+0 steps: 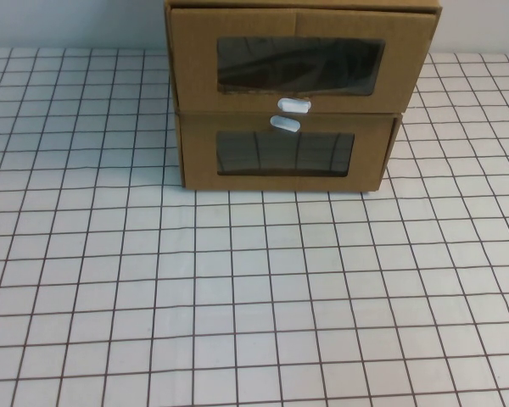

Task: Close the shoe box

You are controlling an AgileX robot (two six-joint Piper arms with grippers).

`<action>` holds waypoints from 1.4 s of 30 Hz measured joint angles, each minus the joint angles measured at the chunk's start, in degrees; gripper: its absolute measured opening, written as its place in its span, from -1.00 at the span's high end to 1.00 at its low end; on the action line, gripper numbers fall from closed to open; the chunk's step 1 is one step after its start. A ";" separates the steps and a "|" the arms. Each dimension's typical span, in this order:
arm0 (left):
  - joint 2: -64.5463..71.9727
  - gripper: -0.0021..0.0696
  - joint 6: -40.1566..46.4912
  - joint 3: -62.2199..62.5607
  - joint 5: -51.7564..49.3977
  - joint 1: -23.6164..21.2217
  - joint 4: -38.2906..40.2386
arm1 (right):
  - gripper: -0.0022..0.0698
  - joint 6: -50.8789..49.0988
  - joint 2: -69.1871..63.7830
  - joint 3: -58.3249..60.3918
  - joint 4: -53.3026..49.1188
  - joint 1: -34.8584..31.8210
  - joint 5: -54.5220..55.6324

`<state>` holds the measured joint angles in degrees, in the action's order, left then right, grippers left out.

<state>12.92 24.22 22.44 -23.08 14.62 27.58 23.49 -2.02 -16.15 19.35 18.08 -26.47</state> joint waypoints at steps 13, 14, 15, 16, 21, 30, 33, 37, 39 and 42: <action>0.00 0.96 0.10 -0.06 0.21 0.00 0.00 | 0.98 0.00 0.00 0.00 0.02 0.00 -2.53; -0.13 0.96 0.10 -0.55 0.59 0.00 -0.20 | 0.98 0.00 0.00 0.00 0.02 0.00 -2.53; -0.58 0.96 0.10 -1.24 1.08 0.00 -1.27 | 0.98 0.00 0.00 0.00 0.02 0.00 -2.53; -1.23 0.96 0.10 -2.24 1.50 0.00 -2.98 | 0.98 0.00 0.00 0.00 0.02 0.00 -2.53; -6.12 0.96 -2.37 -9.42 6.60 0.00 -15.98 | 0.98 0.00 0.00 0.00 0.12 0.00 -2.65; -13.40 0.96 -21.90 -23.36 11.67 -3.69 -27.58 | 0.98 0.00 0.00 0.00 1.87 0.00 -2.67; -13.40 0.96 -24.22 -23.89 7.75 -5.58 -28.05 | 0.98 0.00 0.00 0.00 2.00 0.00 -2.77; -13.40 0.96 -24.96 -23.98 4.36 -7.24 -28.27 | 0.98 0.00 0.00 0.00 2.00 0.00 -2.77; -13.40 0.96 -25.10 -23.98 2.92 -7.44 -28.27 | 0.98 0.00 0.00 0.00 2.00 0.00 -2.77; -13.40 0.96 -25.12 -23.98 2.58 -7.43 -28.27 | 0.98 0.00 0.00 0.00 2.10 0.00 -2.77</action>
